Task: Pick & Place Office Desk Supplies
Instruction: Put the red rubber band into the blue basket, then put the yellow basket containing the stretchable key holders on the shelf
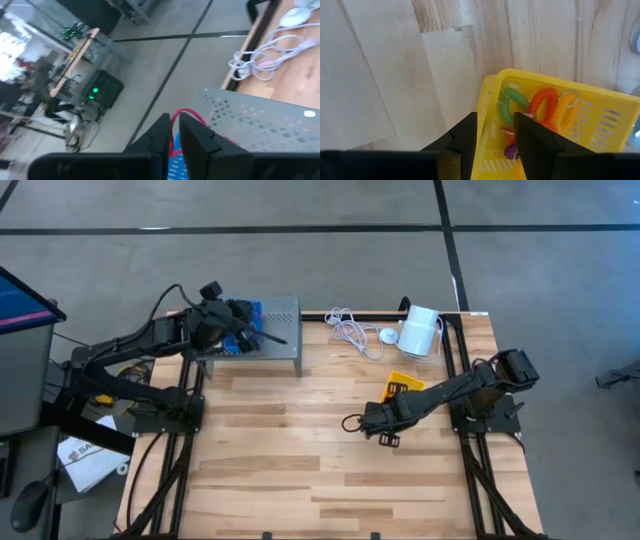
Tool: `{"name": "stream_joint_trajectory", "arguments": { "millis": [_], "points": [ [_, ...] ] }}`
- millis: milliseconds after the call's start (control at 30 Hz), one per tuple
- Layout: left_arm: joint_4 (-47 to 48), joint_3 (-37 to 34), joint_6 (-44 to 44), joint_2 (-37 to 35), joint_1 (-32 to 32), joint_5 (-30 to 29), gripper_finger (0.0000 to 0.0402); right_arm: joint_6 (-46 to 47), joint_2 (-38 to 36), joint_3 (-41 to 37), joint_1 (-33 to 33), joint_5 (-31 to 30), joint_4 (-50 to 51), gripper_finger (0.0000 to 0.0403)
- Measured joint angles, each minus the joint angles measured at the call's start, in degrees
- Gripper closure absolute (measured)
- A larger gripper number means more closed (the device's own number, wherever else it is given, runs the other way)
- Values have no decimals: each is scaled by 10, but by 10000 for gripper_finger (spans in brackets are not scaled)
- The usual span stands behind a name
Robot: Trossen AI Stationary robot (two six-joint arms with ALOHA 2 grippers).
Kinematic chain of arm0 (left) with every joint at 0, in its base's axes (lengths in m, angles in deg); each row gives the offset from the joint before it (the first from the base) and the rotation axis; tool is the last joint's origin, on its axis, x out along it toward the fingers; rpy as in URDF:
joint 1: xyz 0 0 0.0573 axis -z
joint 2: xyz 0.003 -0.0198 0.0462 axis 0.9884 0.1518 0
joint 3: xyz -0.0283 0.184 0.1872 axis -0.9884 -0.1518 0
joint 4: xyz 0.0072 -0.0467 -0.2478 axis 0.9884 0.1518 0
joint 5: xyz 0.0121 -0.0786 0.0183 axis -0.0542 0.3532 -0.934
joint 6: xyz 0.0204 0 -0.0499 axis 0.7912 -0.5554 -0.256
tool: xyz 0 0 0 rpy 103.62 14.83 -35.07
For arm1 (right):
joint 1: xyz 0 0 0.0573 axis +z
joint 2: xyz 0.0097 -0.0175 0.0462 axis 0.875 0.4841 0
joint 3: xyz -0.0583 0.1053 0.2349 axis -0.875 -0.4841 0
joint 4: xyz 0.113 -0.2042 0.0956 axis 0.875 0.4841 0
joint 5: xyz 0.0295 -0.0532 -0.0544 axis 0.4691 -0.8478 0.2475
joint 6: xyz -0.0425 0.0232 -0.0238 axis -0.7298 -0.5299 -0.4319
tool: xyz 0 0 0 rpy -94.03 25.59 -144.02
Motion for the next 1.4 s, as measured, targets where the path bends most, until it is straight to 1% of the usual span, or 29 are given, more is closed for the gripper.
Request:
{"name": "stream_joint_trajectory", "arguments": {
  "millis": [167, 400, 567, 667, 733, 867, 1033, 1133, 1300, 1400],
  "points": [
    [-1, 0, 3, -3, -1, -50, 381, -2, 0, 0, 0, 0, 0, 280],
    [3, 1, 2, -8, -1, -57, 396, -2, 0, 0, -1, 0, 0, 280],
    [19, 1, -4, -8, -1, -60, 395, -2, 0, 0, -1, 0, 0, 280],
    [56, 1, -29, -6, -6, -60, 389, -2, 0, 0, 0, 0, 0, 280],
    [102, 1, -55, -5, -14, -60, 383, -2, 0, 0, 0, 0, 0, 280],
    [185, 0, -115, 0, -35, -43, 365, -1, 0, 0, 0, 0, 0, 280],
    [191, -6, -125, 8, -41, 14, 336, 0, 0, 0, 0, 0, -3, 280],
    [190, -6, -112, 19, -43, 62, 308, 0, 0, 0, 1, 1, -3, 280],
    [187, -6, -112, 29, -63, 59, 247, 4, 0, 0, 7, 1, -3, 280],
    [173, -2, -110, 29, -63, 59, 215, 4, 0, 0, 8, 2, -2, 280]
  ]
}}
